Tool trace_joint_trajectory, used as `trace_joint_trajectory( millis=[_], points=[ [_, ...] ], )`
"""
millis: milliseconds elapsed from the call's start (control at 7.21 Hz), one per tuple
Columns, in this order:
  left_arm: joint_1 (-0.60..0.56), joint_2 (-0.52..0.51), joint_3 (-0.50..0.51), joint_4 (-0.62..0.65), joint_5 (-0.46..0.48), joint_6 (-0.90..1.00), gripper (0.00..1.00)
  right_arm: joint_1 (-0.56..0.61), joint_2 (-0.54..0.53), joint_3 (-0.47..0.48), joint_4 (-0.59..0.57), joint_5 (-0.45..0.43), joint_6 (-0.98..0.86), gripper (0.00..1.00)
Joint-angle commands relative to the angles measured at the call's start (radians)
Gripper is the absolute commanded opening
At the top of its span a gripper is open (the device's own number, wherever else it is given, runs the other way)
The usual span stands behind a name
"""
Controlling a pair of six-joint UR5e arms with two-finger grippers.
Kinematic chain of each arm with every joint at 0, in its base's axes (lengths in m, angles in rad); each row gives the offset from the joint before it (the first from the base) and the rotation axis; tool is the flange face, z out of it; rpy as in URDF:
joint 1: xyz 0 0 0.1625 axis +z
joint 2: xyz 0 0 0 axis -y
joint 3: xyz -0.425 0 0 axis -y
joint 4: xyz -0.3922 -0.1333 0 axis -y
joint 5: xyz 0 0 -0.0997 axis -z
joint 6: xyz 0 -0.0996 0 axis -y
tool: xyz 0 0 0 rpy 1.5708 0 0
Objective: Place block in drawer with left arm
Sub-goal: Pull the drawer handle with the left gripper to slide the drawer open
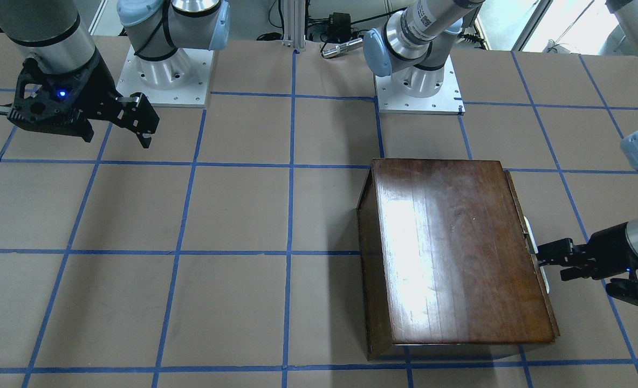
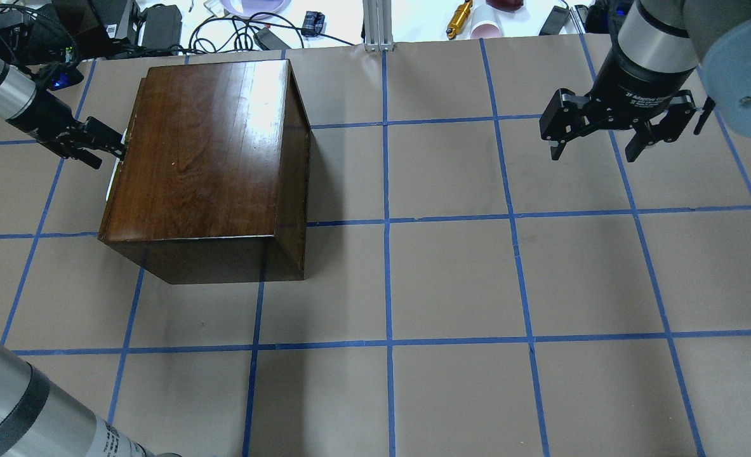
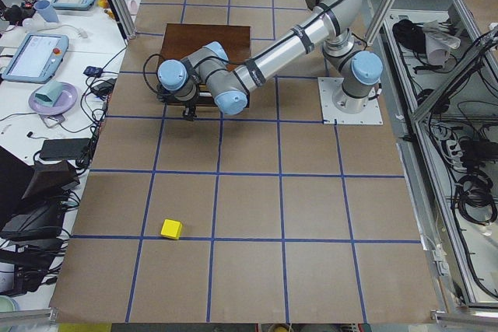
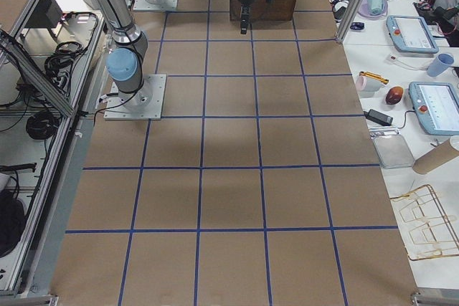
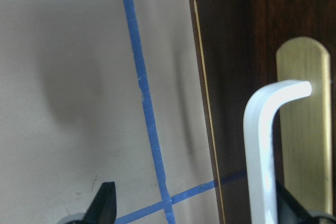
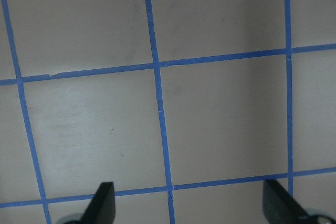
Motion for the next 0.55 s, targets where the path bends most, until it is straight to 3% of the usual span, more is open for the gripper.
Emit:
trace_joint_trajectory(
  millis=[0,416],
  points=[
    [0.0,0.0,0.001,0.002,0.02,0.003,1.0,0.001,0.0,0.0,0.0,0.0,0.0,1.0],
    [0.0,0.0,0.003,0.019,0.049,0.009,1.0,0.001,0.0,0.0,0.0,0.0,0.0,1.0]
  ],
)
